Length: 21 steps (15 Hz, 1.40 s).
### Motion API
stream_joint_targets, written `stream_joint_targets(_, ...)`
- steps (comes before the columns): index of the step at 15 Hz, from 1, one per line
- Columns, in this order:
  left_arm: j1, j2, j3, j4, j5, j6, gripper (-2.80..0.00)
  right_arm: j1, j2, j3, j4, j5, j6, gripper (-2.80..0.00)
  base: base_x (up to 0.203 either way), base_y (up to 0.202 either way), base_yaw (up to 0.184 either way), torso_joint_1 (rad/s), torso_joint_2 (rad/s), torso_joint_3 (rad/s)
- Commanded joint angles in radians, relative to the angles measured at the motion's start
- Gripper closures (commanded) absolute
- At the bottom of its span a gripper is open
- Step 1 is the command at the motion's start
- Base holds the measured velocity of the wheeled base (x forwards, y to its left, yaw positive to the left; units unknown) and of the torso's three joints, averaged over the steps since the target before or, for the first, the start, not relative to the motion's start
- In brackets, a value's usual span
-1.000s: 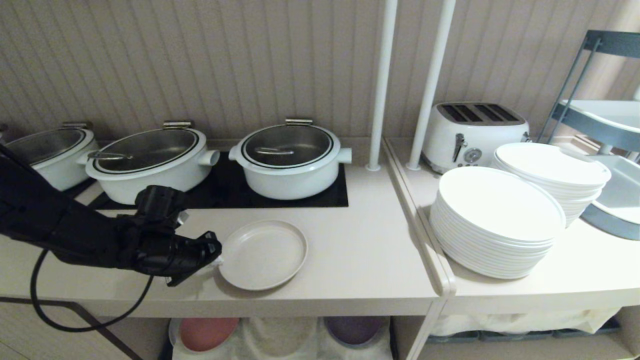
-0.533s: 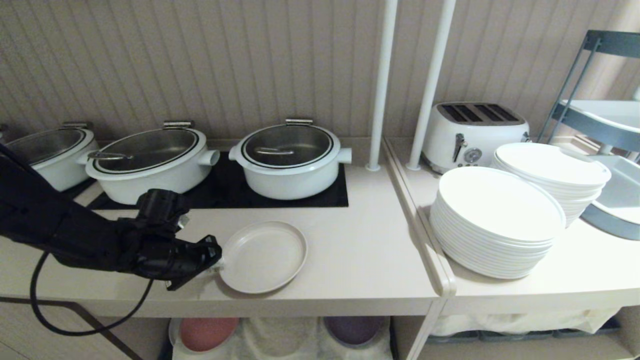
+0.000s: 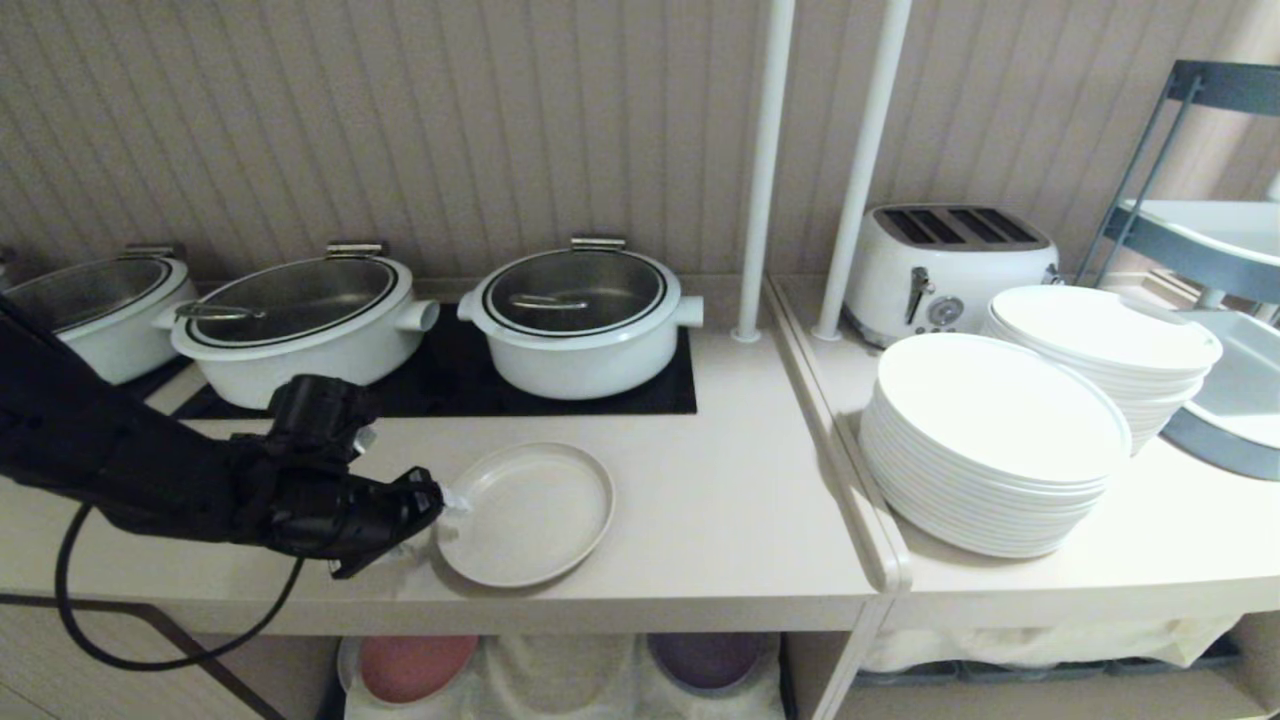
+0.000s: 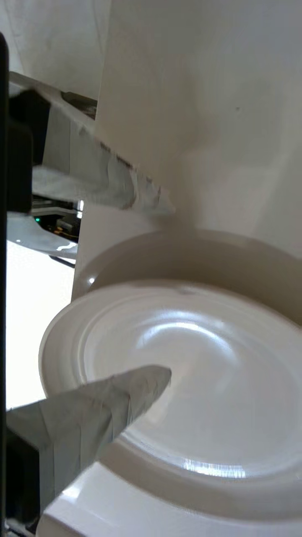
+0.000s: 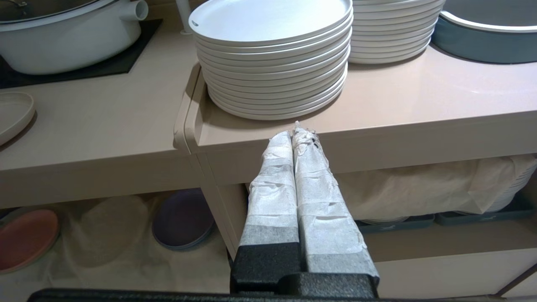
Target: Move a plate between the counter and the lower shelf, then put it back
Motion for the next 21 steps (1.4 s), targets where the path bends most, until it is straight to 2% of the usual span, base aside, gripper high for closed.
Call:
stream_joint_targets(1, -0.001, -0.022, -0.002, -0.001, 0.0, -0.004, -2.8, 0.0, 0.0, 0.0, 0.0, 0.0, 0.001, 0.0, 0.0, 0.0, 0.0, 0.0, 0.0, 0.0)
stream_joint_targets(14, -0.001, -0.172, 0.066, -0.001, -0.003, -0.002, -2.8, 0.0, 0.0, 0.0, 0.0, 0.0, 0.0, 0.0, 0.0, 0.0, 0.0, 0.0, 0.0, 0.0)
stream_joint_targets(15, -0.001, -0.188, 0.078, -0.002, -0.003, -0.002, 0.0, 0.0, 0.0, 0.0, 0.0, 0.0, 0.001, 0.0, 0.0, 0.0, 0.0, 0.0, 0.0, 0.0)
stream_joint_targets(19, -0.001, -0.259, 0.103, -0.004, -0.002, -0.001, 0.0, 0.0, 0.0, 0.0, 0.0, 0.0, 0.001, 0.0, 0.0, 0.0, 0.0, 0.0, 0.0, 0.0)
stream_joint_targets(21, -0.001, -0.308, 0.126, -0.003, 0.002, 0.025, 0.0, 0.0, 0.0, 0.0, 0.0, 0.0, 0.001, 0.0, 0.0, 0.0, 0.0, 0.0, 0.0, 0.0)
